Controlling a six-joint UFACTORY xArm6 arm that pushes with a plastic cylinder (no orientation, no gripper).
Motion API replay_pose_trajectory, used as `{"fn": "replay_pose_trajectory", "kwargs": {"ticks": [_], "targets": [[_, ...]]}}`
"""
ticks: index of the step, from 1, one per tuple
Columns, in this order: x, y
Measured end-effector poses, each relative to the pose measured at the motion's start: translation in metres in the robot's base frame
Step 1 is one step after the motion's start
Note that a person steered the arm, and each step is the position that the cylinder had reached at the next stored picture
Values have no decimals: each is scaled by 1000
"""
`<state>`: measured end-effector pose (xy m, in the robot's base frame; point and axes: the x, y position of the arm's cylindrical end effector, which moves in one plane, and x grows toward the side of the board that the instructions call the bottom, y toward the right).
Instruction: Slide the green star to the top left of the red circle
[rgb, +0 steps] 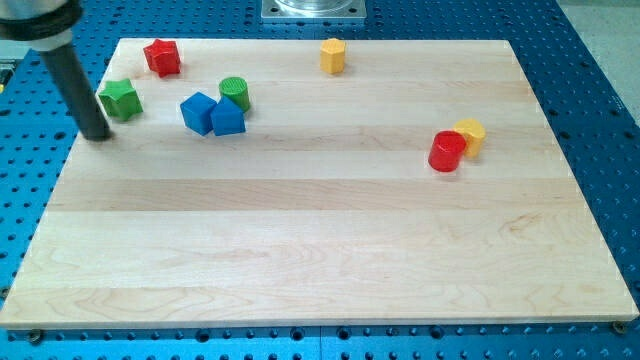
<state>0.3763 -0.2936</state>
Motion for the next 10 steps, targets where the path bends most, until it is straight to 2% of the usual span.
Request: {"fn": "replay_pose_trajectory", "kwargs": {"ticks": [1, 2, 3, 4, 5, 6, 8, 10], "targets": [[-41, 23], [-50, 144], [-68, 143], [-101, 118], [-111, 186], [-100, 258], [-86, 232], [-47, 205]]}}
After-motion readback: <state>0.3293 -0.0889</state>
